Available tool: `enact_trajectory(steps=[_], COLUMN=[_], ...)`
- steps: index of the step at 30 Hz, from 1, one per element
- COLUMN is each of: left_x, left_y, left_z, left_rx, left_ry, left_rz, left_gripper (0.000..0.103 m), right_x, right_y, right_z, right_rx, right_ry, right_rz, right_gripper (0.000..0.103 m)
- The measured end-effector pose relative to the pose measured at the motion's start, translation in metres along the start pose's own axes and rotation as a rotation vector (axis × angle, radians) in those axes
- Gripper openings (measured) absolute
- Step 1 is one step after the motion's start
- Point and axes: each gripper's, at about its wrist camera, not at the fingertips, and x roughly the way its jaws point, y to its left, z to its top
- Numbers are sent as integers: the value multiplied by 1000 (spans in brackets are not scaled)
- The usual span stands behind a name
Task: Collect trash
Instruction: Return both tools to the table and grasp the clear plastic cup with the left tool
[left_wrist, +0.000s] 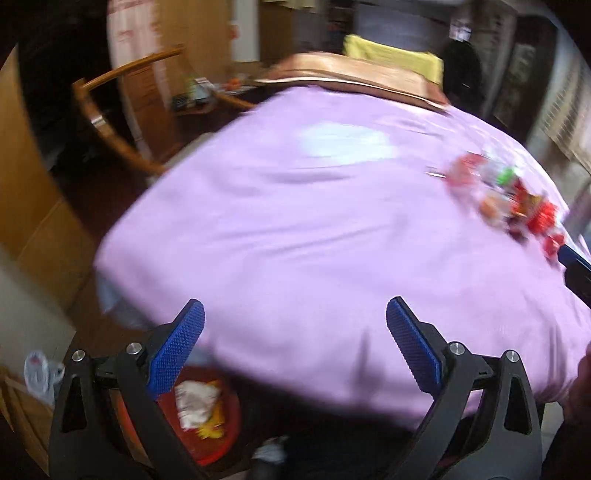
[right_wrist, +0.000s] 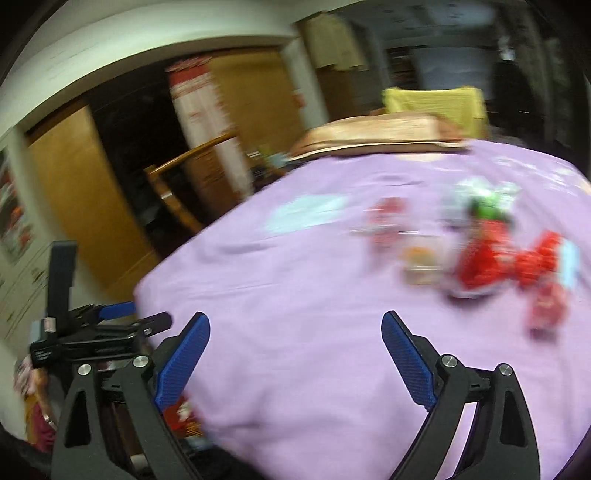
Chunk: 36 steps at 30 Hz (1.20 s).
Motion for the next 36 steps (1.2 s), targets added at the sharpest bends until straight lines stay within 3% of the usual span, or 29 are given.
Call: enact_trajectory(steps=[3,9,18,30,32,33,36], left_x=[14,52,95,139,145,152,150], left_y=[-42,-133,-193,-232,-233,-234,-228], left_z=[15,46,71,103,104,103,103], left_rx=[60,210,290,303,302,310,291], left_ry=[11,37,84,133,119,112,91], left_rz=[-51,-108,-137,-182,-157,-91,-94], left_gripper=[95,95,95,96,96,97,96], right_x=[-13,-21,-18,-18,-19,-19,-20], right_y=[-45,-115,-161,-187,-185,-184,-183], right_z=[0,1,-2,-5,-5,-5,-7], right_rx=[64,162,238,390,392,392,395], right_ry=[-27,-60,-71,-88,-89,-90,-93], right_rz=[-104,-206,-331,-236,-234,-234,-230], right_gripper=[93,93,97,98,98,98,98])
